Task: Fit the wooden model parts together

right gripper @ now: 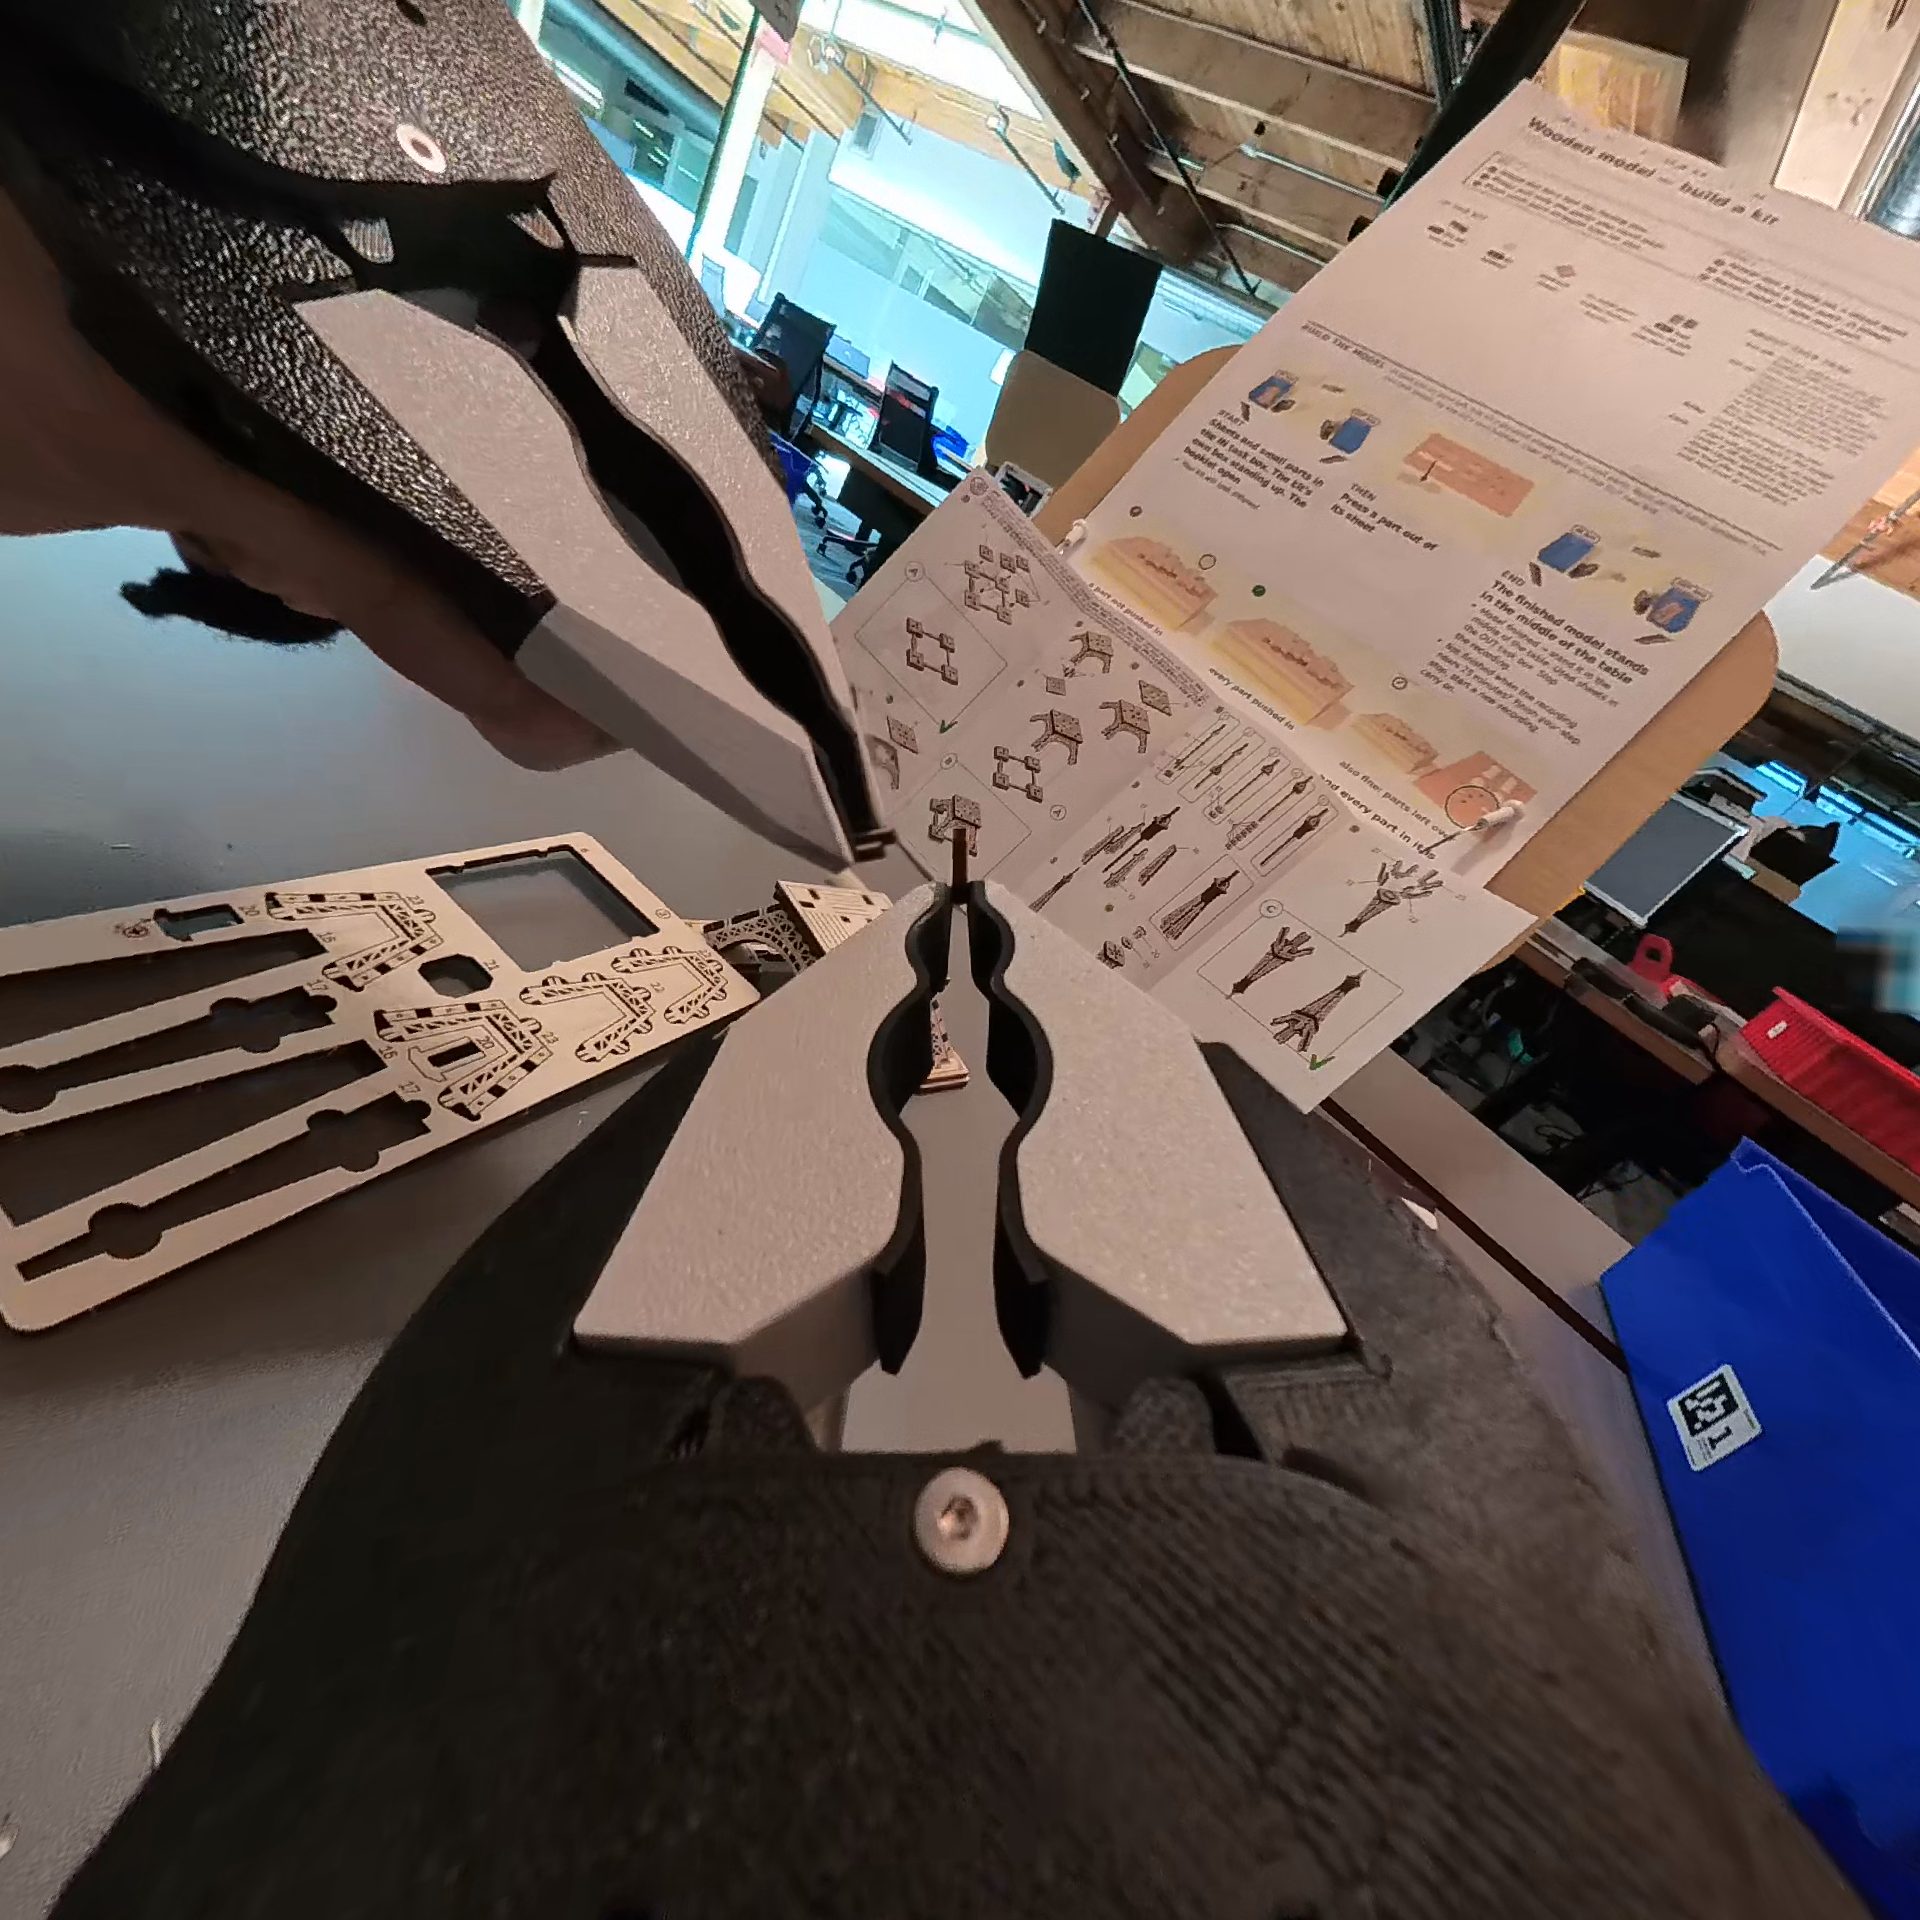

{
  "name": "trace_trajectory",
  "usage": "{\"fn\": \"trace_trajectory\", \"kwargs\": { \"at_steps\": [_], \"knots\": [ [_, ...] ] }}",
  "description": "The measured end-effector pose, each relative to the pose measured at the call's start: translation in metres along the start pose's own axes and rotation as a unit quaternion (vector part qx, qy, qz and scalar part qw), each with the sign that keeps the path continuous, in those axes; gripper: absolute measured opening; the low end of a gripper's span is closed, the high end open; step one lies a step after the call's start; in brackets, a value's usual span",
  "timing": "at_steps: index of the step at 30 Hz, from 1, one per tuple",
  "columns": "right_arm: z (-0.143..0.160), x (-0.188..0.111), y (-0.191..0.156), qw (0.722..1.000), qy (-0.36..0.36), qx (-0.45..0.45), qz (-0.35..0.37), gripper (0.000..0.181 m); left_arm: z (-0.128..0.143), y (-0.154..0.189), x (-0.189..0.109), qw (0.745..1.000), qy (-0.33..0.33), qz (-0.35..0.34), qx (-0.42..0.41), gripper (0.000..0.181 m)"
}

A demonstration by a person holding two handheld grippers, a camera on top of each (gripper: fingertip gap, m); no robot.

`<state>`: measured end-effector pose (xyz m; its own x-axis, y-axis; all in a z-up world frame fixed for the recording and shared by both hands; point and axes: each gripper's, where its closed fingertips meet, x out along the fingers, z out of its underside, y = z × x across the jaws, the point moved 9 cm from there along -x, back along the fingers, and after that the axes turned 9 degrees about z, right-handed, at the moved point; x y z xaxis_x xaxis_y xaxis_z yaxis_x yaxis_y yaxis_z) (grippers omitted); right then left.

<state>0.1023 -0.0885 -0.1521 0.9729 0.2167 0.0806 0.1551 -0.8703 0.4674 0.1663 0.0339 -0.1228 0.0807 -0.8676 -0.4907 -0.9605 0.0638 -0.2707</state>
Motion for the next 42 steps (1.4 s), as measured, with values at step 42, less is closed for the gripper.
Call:
{"fn": "trace_trajectory", "kwargs": {
  "at_steps": [42],
  "knots": [
    [0.035,-0.014,0.063,0.989,-0.079,0.077,0.101,0.000,0.018,0.031,0.050,0.900,-0.320,0.295,0.028,0.015]
  ]
}}
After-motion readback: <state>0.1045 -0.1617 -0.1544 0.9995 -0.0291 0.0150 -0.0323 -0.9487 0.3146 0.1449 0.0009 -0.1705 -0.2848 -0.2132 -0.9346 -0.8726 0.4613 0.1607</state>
